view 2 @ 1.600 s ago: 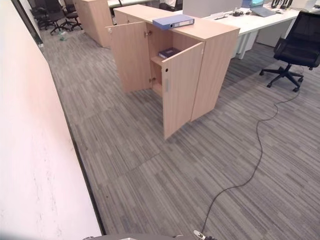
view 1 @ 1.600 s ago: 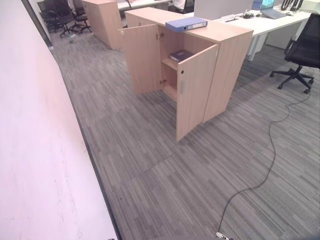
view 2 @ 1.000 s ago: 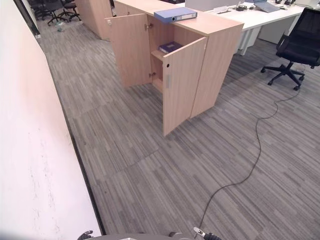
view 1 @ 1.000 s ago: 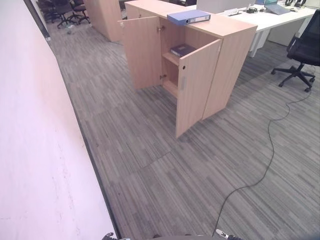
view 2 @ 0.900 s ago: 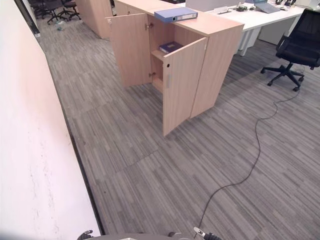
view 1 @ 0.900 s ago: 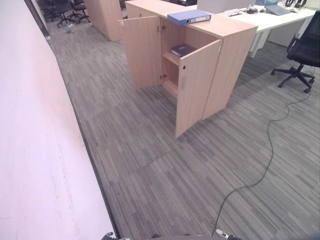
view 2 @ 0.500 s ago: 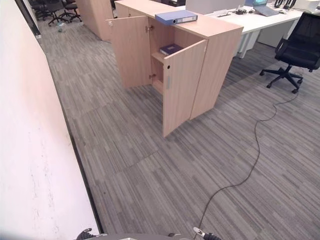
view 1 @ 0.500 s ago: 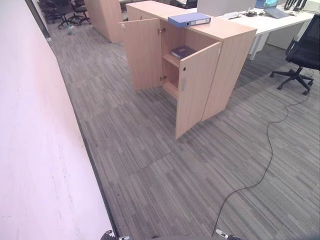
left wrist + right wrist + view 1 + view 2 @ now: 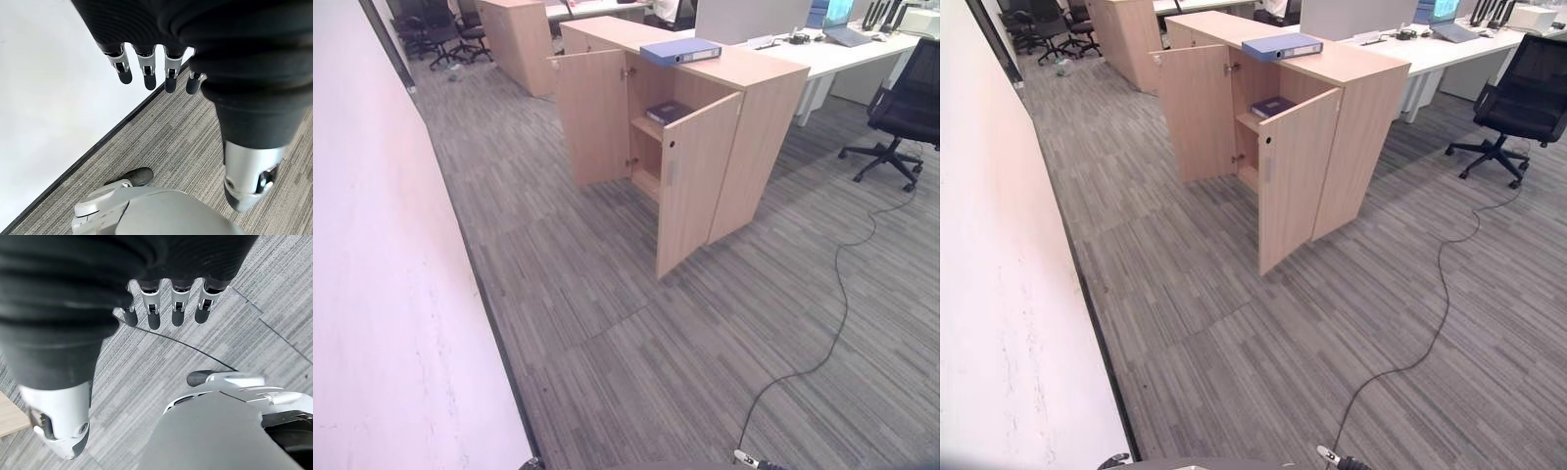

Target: Put the empty folder in the office cabinet

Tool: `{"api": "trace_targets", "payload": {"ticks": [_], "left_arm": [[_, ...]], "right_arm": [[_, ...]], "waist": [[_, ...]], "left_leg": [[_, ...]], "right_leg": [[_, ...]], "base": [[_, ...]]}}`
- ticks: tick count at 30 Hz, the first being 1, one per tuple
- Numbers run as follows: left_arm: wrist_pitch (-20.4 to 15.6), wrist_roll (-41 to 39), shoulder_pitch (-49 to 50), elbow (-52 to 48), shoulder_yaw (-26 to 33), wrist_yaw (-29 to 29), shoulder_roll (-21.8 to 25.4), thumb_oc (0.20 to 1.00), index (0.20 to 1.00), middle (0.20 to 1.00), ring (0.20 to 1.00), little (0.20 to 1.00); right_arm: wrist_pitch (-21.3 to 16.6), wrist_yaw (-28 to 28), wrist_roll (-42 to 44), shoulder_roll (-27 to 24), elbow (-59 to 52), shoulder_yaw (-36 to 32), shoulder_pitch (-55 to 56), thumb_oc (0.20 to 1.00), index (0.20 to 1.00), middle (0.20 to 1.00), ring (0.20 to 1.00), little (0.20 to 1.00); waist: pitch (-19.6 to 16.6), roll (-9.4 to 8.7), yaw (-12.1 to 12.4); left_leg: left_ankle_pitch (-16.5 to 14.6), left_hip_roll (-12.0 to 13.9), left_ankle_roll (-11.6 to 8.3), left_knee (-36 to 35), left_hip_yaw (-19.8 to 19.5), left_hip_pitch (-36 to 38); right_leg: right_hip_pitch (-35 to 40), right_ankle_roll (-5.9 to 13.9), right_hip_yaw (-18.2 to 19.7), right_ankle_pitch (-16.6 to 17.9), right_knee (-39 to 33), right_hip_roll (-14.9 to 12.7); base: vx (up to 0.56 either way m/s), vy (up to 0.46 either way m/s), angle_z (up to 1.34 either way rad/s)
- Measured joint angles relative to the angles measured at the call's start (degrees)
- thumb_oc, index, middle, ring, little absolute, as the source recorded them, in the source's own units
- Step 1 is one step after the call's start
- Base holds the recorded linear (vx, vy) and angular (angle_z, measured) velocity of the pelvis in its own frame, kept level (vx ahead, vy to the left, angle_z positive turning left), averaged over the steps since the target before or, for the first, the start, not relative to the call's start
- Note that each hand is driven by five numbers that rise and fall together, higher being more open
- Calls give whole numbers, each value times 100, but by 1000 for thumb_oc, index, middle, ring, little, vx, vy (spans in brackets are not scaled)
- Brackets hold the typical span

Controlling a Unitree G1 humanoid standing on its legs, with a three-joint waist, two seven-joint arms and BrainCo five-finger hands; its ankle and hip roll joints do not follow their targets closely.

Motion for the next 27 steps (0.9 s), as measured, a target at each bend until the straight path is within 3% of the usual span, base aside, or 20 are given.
{"api": "trace_targets", "payload": {"ticks": [27], "left_arm": [[11,0,8,5,0,-90,-1,1000,1000,1000,1000,1000]], "right_arm": [[4,8,-6,-1,1,5,0,1000,1000,1000,1000,1000]], "waist": [[48,31,0]], "left_leg": [[2,1,-1,-17,-12,-7]], "right_leg": [[5,-4,-6,-4,-13,0]], "base": [[0,0,0]]}}
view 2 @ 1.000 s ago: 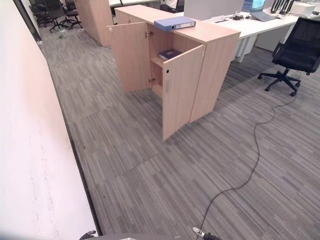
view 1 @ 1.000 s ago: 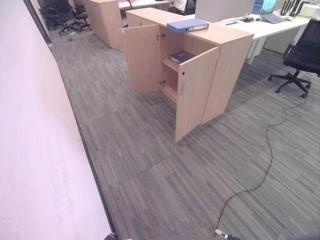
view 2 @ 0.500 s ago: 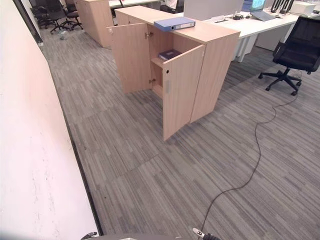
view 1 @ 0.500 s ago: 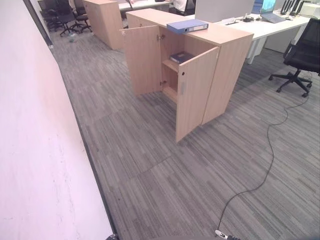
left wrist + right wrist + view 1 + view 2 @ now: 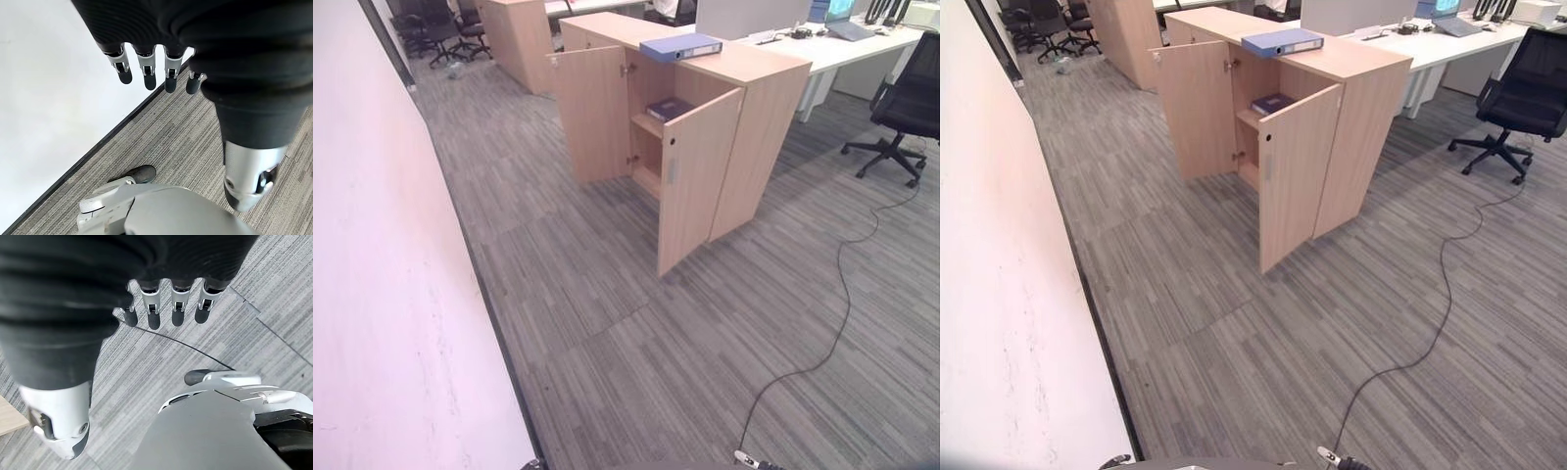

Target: Put the empty folder in the office cabinet

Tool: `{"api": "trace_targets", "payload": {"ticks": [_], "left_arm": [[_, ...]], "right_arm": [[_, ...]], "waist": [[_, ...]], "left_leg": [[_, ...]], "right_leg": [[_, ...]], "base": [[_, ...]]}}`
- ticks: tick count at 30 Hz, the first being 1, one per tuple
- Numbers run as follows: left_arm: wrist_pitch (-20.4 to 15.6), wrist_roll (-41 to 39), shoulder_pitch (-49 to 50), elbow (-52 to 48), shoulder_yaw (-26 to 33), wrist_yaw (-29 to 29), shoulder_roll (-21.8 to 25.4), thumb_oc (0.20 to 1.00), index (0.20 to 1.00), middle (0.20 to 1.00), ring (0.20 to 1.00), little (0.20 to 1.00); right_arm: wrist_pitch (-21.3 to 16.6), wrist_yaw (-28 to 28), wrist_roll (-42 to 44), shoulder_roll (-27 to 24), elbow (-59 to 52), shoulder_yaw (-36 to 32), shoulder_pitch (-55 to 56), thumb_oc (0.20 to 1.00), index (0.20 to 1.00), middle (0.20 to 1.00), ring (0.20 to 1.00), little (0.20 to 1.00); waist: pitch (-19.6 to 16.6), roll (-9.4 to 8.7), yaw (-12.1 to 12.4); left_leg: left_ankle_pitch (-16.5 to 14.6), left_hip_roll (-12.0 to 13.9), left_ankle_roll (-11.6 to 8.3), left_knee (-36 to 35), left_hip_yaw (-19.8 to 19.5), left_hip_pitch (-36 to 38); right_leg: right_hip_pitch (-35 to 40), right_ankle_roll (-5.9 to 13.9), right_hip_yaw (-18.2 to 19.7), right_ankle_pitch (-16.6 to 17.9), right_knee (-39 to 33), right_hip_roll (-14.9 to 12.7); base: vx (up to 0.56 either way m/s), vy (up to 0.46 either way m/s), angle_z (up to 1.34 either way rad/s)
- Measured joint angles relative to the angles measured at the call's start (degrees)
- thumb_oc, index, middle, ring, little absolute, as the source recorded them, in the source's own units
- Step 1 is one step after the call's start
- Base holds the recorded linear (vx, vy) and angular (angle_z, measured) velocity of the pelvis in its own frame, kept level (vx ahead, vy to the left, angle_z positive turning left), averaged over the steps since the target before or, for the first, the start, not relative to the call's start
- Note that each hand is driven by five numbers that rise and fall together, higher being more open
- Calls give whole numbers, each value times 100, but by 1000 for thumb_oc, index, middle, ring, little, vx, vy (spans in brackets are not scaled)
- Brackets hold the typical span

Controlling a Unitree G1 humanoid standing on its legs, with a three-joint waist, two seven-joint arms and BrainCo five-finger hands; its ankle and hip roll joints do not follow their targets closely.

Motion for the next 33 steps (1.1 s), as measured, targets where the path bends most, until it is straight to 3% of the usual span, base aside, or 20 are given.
{"api": "trace_targets", "payload": {"ticks": [9,11,12,14,15,18,22,23,24,26,27,29,30,31,32,33], "left_arm": [[1,-12,-41,0,8,8,7,1000,1000,1000,1000,1000],[6,-35,-258,-8,79,36,30,1000,1000,1000,1000,1000],[4,-75,-351,-19,85,67,17,1000,1000,1000,1000,1000],[-8,-194,-314,-6,84,89,-27,1000,1000,1000,1000,1000],[-8,-194,-275,-6,84,93,-14,1000,1000,1000,1000,1000],[9,-254,-189,30,212,119,7,1000,1000,1000,1000,1000],[-5,-290,-263,171,186,64,-1,1000,1000,1000,1000,1000],[-4,-295,-279,170,156,76,-16,1000,1000,1000,1000,1000],[-19,-294,-279,166,70,107,-13,1000,1000,1000,1000,1000],[-18,-293,-289,172,72,106,5,1000,1000,1000,1000,1000],[-8,-291,-276,189,78,114,17,1000,1000,1000,1000,1000],[-2,-289,-292,235,193,126,51,1000,1000,1000,1000,1000],[-5,-289,-294,233,251,129,75,1000,1000,1000,1000,1000],[-10,-289,-283,227,250,130,136,1000,1000,1000,1000,1000],[-14,-289,-246,221,249,129,148,1000,1000,1000,1000,1000],[-16,-296,-200,159,250,136,97,1000,1000,1000,1000,1000]], "right_arm": [[5,7,-168,-28,2,7,-41,1000,1000,1000,1000,1000],[8,10,-166,-45,28,-3,-143,1000,1000,1000,1000,1000],[24,5,-166,-85,57,0,-209,1000,1000,1000,1000,1000],[33,-2,-169,-160,58,-5,-230,1000,1000,1000,1000,1000],[32,-1,-169,-158,59,-5,-232,1000,1000,1000,1000,1000],[35,2,-180,-189,46,30,-239,1000,1000,1000,1000,1000],[31,5,-233,-184,29,376,-483,1000,1000,1000,1000,1000],[26,26,-277,-175,12,401,-500,1000,1000,1000,1000,1000],[26,32,-323,-168,9,404,-583,1000,1000,1000,1000,1000],[10,51,-398,-151,-47,416,-665,1000,1000,1000,1000,1000],[10,54,-399,-148,-50,416,-712,1000,1000,1000,1000,1000],[7,77,-398,-126,-56,430,-751,1000,1000,1000,1000,1000],[11,98,-398,-119,-36,434,-712,1000,1000,1000,1000,1000],[18,101,-406,-73,28,424,-600,1000,1000,1000,1000,1000],[35,100,-410,-50,63,416,-500,1000,1000,1000,1000,1000],[42,116,-455,-69,104,453,-441,1000,1000,1000,1000,1000]], "waist": [[165,16,7],[289,-74,3],[400,-102,14],[342,-46,21],[331,-62,37],[306,-17,153],[431,87,145],[439,78,166],[454,17,186],[465,-33,166],[482,-53,172],[490,-57,118],[493,-87,95],[469,-245,1],[457,-251,11],[379,-129,18]], "left_leg": [[-17,2,-53,26,8,-146],[-45,-48,-371,527,115,-588],[-79,-53,-369,577,356,-676],[-142,21,-155,329,581,-661],[-133,13,-141,262,604,-607],[-23,-133,246,2,508,-365],[66,-243,397,-55,229,-122],[24,-285,452,-30,111,-71],[-37,-313,542,-15,59,-57],[9,-312,471,-42,-24,-44],[25,-280,437,-111,-36,13],[-35,-164,317,-119,-238,47],[-60,-140,273,-119,-329,70],[-102,-164,195,-120,-527,159],[-143,-172,137,-122,-640,246],[-279,23,-10,-77,-723,282]], "right_leg": [[-65,1,-14,4,14,-4],[-207,-75,-248,59,28,-173],[-219,-133,-337,92,15,-205],[-251,-103,-481,-19,83,-172],[-248,-77,-483,-76,125,-187],[-278,71,-716,-342,707,-415],[-1130,196,-886,-557,3048,-1008],[-1285,286,-857,-654,3253,-1142],[-1430,339,-706,-647,3214,-1282],[-1616,417,-364,-595,2669,-1320],[-1634,474,-101,-551,2199,-1197],[-1543,665,899,-414,955,-521],[-1530,648,1126,-270,685,-341],[-1367,469,1164,249,412,-219],[-1233,393,1048,550,331,-253],[-956,137,791,715,60,-119]], "base": [[-35,28,2],[38,64,40],[93,95,56],[147,188,39],[133,225,28],[44,149,35],[7,35,38],[55,-52,47],[61,-63,34],[122,-113,21],[150,-115,12],[146,-114,35],[181,-178,88],[136,-143,90],[227,-256,92],[233,-301,63]]}}
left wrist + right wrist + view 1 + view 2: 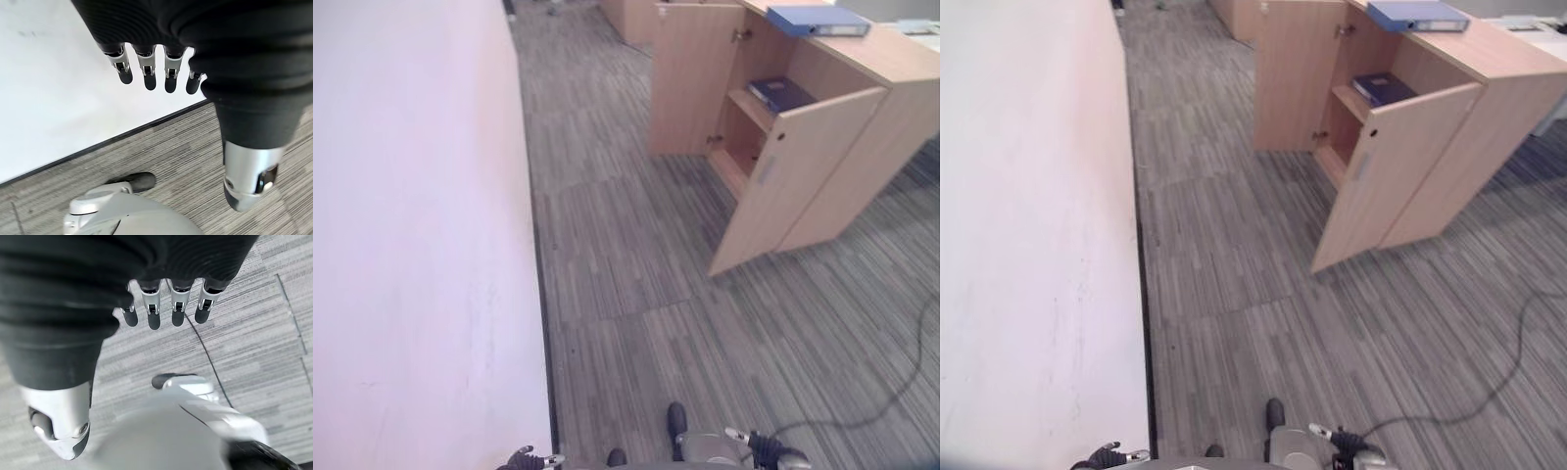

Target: Put the empty folder in the office cabinet

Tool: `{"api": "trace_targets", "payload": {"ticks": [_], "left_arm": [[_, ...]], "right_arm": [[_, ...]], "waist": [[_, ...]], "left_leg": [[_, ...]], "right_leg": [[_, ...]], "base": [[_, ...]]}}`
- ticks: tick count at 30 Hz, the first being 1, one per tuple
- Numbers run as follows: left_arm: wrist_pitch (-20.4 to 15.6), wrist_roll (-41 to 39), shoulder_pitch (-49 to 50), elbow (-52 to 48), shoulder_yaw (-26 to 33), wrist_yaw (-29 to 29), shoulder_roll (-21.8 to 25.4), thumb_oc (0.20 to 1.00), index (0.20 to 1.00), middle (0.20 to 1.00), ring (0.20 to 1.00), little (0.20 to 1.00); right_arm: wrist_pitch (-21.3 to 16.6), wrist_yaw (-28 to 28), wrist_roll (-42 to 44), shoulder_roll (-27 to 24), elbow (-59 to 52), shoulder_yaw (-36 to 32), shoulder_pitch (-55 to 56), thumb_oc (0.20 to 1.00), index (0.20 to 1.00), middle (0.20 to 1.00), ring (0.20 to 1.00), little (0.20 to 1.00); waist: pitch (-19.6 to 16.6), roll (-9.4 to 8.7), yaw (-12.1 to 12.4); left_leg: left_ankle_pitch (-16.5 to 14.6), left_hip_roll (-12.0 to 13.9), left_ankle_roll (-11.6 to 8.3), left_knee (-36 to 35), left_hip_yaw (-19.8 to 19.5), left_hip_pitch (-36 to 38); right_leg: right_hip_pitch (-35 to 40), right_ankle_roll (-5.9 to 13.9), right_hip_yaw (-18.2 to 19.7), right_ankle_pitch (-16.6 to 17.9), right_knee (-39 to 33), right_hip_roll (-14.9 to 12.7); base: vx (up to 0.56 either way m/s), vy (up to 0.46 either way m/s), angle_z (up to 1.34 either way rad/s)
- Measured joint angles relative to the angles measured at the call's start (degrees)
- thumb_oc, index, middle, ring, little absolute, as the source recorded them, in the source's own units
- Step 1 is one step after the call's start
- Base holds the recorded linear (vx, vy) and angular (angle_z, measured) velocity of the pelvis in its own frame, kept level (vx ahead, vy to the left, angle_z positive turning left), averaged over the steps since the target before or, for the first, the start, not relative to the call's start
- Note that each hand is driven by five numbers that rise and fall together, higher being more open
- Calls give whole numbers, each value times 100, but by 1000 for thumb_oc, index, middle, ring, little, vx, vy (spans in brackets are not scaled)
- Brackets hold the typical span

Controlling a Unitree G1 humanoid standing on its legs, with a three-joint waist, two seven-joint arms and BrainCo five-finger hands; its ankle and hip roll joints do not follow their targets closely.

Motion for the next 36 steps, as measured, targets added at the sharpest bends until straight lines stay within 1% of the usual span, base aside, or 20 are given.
{"api": "trace_targets", "payload": {"ticks": [2,4,7,10,11,13,15,16,18,19,20,21,22,25,27,32,33,34,35,36], "left_arm": [[4,-75,-15,-15,23,28,-12,1000,1000,1000,1000,1000],[1,-81,-45,-115,15,49,-15,1000,1000,1000,1000,1000],[1,-85,-44,-149,11,61,-96,1000,1000,1000,1000,1000],[-4,-111,-73,-150,14,62,-71,1000,1000,1000,1000,1000],[-4,-116,-129,-102,12,62,-21,1000,1000,1000,1000,1000],[-8,-120,-348,-42,12,96,175,1000,1000,1000,1000,1000],[-10,-170,-368,-85,66,122,191,1000,1000,1000,1000,1000],[0,-166,-353,-94,113,118,190,1000,1000,1000,1000,1000],[3,-165,-324,-99,130,123,181,1000,1000,1000,1000,1000],[8,-163,-284,-88,132,128,170,1000,1000,1000,1000,1000],[-4,-155,-260,4,127,118,-12,1000,1000,1000,1000,1000],[-10,-150,-253,-7,135,109,116,1000,1000,1000,1000,1000],[20,-148,-268,-20,166,121,148,1000,1000,1000,1000,1000],[19,-162,-77,-38,219,118,138,1000,1000,1000,1000,1000],[40,-163,54,14,225,108,62,1000,1000,1000,1000,1000],[63,-163,407,307,460,97,-1,1000,1000,1000,1000,1000],[64,-162,429,306,459,94,-4,1000,1000,1000,1000,1000],[61,-161,412,287,458,93,-3,1000,1000,1000,1000,1000],[56,-161,430,255,459,95,3,1000,1000,1000,1000,1000],[49,-164,392,222,486,94,40,1000,1000,1000,1000,1000]], "right_arm": [[2,9,-16,8,5,-17,-12,1000,1000,1000,1000,1000],[-2,5,-159,-13,1,-10,-31,1000,1000,1000,1000,1000],[-30,6,-165,-94,-34,-10,-60,1000,1000,1000,1000,1000],[-29,6,-165,-87,-54,12,36,1000,1000,1000,1000,1000],[-39,3,-161,-76,-65,-33,15,1000,1000,1000,1000,1000],[-32,3,-161,-32,-48,-33,-5,1000,1000,1000,1000,1000],[-36,-8,-161,-94,-40,-30,-16,1000,1000,1000,1000,1000],[-37,-24,-161,-103,-36,-23,-14,1000,1000,1000,1000,1000],[-37,-21,-162,-91,-36,15,-11,1000,1000,1000,1000,1000],[-38,-16,-162,-77,-15,62,-37,1000,1000,1000,1000,1000],[-9,-6,-164,-225,207,69,-134,1000,1000,1000,1000,1000],[5,-31,-167,-114,232,64,-61,1000,1000,1000,1000,1000],[1,-24,-169,-22,233,28,-7,1000,1000,1000,1000,1000],[-11,-25,-172,53,238,-46,-1,1000,1000,1000,1000,1000],[-21,-29,-221,-18,276,-64,0,1000,1000,1000,1000,1000],[-40,-19,-341,-83,375,-63,142,1000,1000,1000,1000,1000],[-40,-11,-391,-82,379,-57,210,1000,1000,1000,1000,1000],[-30,-9,-394,-73,368,-61,261,1000,1000,1000,1000,1000],[-20,-4,-396,-51,396,-44,432,1000,1000,1000,1000,1000],[-23,-4,-402,16,384,-47,435,1000,1000,1000,1000,1000]], "waist": [[-47,91,4],[-32,-4,17],[-40,-52,39],[-111,-317,74],[-89,-411,61],[114,-763,149],[197,-805,148],[227,-790,141],[280,-786,137],[271,-766,146],[239,-66,161],[247,-311,169],[283,-359,149],[282,-520,377],[349,-338,488],[149,-29,482],[107,-5,474],[82,7,454],[18,-129,457],[-30,-305,412]], "left_leg": [[-92,201,-145,92,-183,-46],[-82,233,-195,234,-199,-61],[-89,353,-293,341,-187,-64],[-99,365,-349,656,-189,-226],[-138,336,-513,1136,-185,-560],[23,162,-785,2550,220,-1375],[72,282,-717,3221,657,-1797],[-3,378,-603,3187,937,-1843],[-49,421,-532,2540,1149,-1759],[-37,416,-538,1930,1251,-1684],[-91,1067,-568,805,998,-1603],[340,913,-840,881,1038,-1624],[500,913,-816,992,1019,-1670],[599,695,-831,133,1059,-1818],[719,722,-860,-98,1025,-2014],[843,726,-791,58,1122,-2017],[901,715,-708,109,1153,-1982],[1168,679,-565,72,1209,-1876],[1533,503,-197,-64,1380,-1650],[1486,331,-17,-56,1439,-1595]], "right_leg": [[262,-160,-220,88,-419,173],[474,-346,-332,216,-719,229],[645,-410,-435,128,-803,332],[667,-492,-570,40,-806,352],[663,-518,-683,14,-814,329],[652,-573,-824,-29,-799,133],[665,-691,-935,-72,-769,111],[641,-750,-1009,-113,-751,113],[622,-731,-1013,-146,-744,102],[663,-598,-1020,-239,-847,135],[169,-870,-1248,-730,980,580],[12,-1022,-949,-1665,1468,398],[115,-888,-933,-1691,1503,398],[635,-902,-862,-1240,448,332],[1013,-791,-783,-1064,-56,431],[1735,-749,-470,-1117,-627,511],[1837,-701,-418,-1099,-696,494],[1925,-602,-394,-1116,-726,434],[2074,-414,-296,-1223,-746,229],[2074,-263,-314,-1230,-683,33]], "base": [[205,-299,51],[97,-159,31],[130,-237,16],[3,-206,33],[-40,-138,54],[13,-103,55],[59,-42,28],[88,-13,27],[153,-17,13],[241,-5,10],[238,10,27],[267,19,50],[203,27,41],[201,43,8],[207,73,-19],[273,123,-37],[147,98,-32],[363,283,-38],[219,186,-26],[280,252,-30]]}}
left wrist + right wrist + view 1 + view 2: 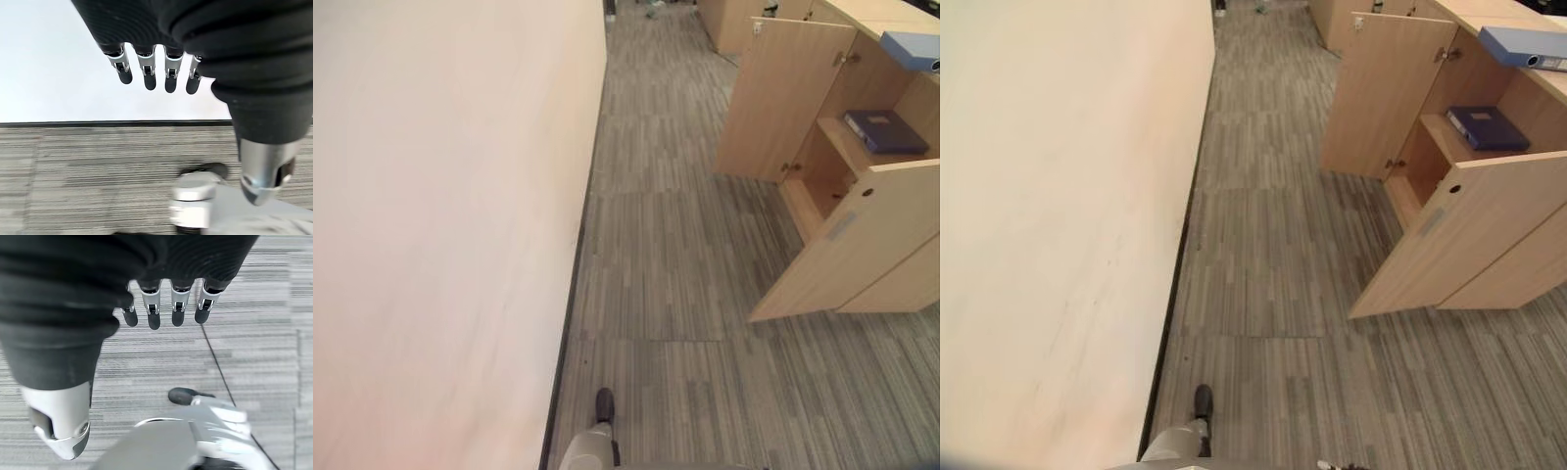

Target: Put the empty folder in the office cabinet

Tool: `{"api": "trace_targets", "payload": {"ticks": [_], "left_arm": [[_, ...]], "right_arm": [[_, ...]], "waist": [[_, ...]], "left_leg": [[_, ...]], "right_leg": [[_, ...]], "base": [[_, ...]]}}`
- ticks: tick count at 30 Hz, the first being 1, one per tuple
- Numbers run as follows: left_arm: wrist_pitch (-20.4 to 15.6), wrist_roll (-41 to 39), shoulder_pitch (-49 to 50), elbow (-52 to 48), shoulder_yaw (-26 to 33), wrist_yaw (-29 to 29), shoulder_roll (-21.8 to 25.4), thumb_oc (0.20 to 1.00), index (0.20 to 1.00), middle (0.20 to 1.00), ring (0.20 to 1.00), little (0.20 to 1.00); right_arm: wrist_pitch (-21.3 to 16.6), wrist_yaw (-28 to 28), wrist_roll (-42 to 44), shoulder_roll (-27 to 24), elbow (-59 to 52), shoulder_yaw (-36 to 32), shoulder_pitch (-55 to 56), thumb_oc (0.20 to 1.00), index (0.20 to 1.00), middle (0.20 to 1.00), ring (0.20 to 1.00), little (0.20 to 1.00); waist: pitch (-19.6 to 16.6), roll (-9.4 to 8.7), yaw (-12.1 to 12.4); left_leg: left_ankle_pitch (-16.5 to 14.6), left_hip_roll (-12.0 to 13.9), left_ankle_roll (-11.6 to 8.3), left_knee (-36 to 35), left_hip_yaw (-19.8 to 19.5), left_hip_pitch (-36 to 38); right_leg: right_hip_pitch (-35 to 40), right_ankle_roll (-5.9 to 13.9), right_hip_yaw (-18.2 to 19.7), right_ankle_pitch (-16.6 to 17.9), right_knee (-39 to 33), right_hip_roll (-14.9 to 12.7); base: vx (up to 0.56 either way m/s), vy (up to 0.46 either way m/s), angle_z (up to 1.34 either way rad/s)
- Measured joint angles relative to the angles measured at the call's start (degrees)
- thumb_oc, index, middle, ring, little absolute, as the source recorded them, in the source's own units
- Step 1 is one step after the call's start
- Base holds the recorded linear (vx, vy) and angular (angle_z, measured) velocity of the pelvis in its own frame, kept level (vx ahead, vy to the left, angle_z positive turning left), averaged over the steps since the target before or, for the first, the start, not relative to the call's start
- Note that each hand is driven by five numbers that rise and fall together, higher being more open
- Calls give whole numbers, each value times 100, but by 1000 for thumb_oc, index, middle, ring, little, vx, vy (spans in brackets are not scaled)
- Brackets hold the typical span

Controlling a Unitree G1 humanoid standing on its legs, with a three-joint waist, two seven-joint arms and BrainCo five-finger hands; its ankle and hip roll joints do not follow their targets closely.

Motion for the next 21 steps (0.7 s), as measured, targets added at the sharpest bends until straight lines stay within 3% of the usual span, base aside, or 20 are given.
{"api": "trace_targets", "payload": {"ticks": [2,4,8,9,11,12,13,14,16,18,20,21], "left_arm": [[-19,-2,-95,-116,31,4,41,1000,1000,1000,1000,1000],[-40,-9,-282,-157,20,9,65,1000,1000,1000,1000,1000],[-55,-21,-510,-240,-41,20,92,1000,1000,1000,1000,1000],[-54,-23,-523,-243,-45,18,84,1000,1000,1000,1000,1000],[-46,-100,-498,-270,-33,-76,71,1000,1000,1000,1000,1000],[-14,-138,-456,-259,-161,-112,-35,1000,1000,1000,1000,1000],[-11,-147,-416,-261,-279,-101,-94,1000,1000,1000,1000,1000],[-21,-162,-366,-291,-503,-124,-167,1000,1000,1000,1000,1000],[2,-228,-247,-388,-495,-320,-164,1000,1000,1000,1000,1000],[40,-225,-298,-380,-502,-266,-175,1000,1000,1000,1000,1000],[46,-224,-392,-359,-480,-253,-175,1000,1000,1000,1000,1000],[40,-221,-386,-303,-467,-232,-177,1000,1000,1000,1000,1000]], "right_arm": [[-7,2,-2,88,-8,1,-21,1000,1000,1000,1000,1000],[-3,10,-6,164,-1,2,-95,1000,1000,1000,1000,1000],[-6,22,-45,166,-112,8,-434,1000,1000,1000,1000,1000],[-8,19,-45,149,-118,8,-463,1000,1000,1000,1000,1000],[12,21,-54,102,-246,209,-484,1000,1000,1000,1000,1000],[11,20,-101,28,-339,220,-463,1000,1000,1000,1000,1000],[-13,20,-104,19,-397,222,-415,1000,1000,1000,1000,1000],[20,16,-176,37,-439,235,-377,1000,1000,1000,1000,1000],[15,13,-210,-10,-446,247,-383,1000,1000,1000,1000,1000],[10,12,-205,-53,-526,218,-473,1000,1000,1000,1000,1000],[3,11,-183,-117,-712,201,-495,1000,1000,1000,1000,1000],[1,10,-190,-129,-773,216,-511,1000,1000,1000,1000,1000]], "waist": [[-78,-153,-38],[-106,-186,-27],[-173,-26,-19],[-176,51,-19],[-198,174,-16],[-188,191,-101],[-221,126,-120],[-209,89,-70],[-263,156,10],[-95,278,-102],[102,431,-254],[132,446,-297]], "left_leg": [[-122,-129,168,8,81,120],[-220,-219,279,6,101,238],[-678,-352,376,6,221,555],[-707,-371,417,5,222,638],[-910,-532,515,7,205,876],[-970,-638,569,7,204,939],[-1115,-729,623,-18,154,983],[-1283,-953,835,41,162,1194],[-1401,-962,932,88,133,1313],[-1376,-819,903,67,2,1346],[-1312,-611,804,67,-90,1450],[-1300,-587,748,49,-118,1515]], "right_leg": [[2,309,-1,49,181,-195],[-14,618,-32,211,290,-310],[-339,794,-166,120,1383,-547],[-521,807,-168,112,1868,-601],[-1310,983,-109,220,3752,-887],[-1674,915,-288,322,4677,-1229],[-1871,878,-374,293,5040,-1409],[-2109,831,-668,576,5511,-1913],[-2308,886,-808,461,5509,-1993],[-2455,710,-843,-87,4940,-1707],[-2639,688,-1006,-96,3728,-1321],[-2751,780,-1031,-15,3117,-1154]], "base": [[165,185,-20],[178,227,-24],[151,242,-25],[125,320,-3],[165,310,0],[218,254,22],[271,295,36],[165,105,19],[147,-8,-16],[137,-80,3],[115,-123,32],[155,-137,23]]}}
